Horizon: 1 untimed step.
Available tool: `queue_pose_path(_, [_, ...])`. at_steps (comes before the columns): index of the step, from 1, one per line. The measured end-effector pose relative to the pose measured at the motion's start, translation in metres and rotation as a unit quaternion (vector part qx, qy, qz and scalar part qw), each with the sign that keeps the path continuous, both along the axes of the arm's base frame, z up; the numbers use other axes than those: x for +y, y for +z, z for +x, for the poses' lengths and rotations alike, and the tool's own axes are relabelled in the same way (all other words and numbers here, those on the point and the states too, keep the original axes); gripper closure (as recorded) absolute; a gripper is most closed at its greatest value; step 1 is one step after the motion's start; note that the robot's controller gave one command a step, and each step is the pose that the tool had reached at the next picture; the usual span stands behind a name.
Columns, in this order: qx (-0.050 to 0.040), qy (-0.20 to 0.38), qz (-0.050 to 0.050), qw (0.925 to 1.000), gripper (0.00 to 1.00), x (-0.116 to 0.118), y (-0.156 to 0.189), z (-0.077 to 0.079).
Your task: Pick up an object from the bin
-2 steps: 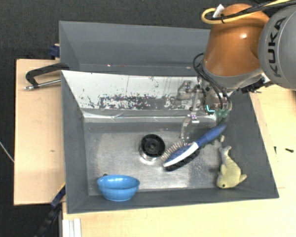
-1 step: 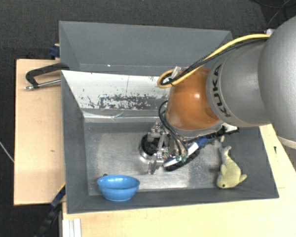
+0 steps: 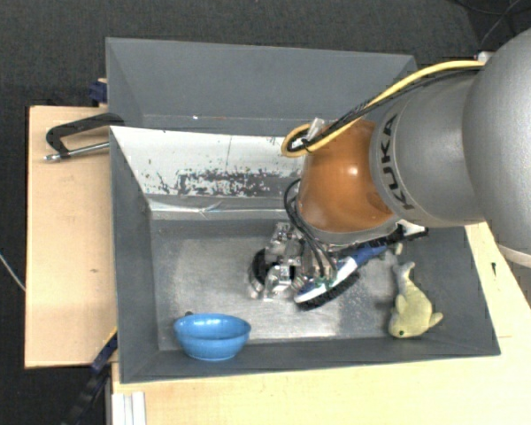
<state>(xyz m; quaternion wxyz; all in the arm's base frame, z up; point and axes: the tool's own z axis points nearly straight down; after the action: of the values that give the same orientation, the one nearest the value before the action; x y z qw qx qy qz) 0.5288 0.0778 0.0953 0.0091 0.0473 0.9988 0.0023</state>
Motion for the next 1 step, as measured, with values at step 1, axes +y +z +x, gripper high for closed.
queue_pose_path(1, [0.0019,0.093,-0.002,0.9956,1.0,0.0023,0.1482,0.0083])
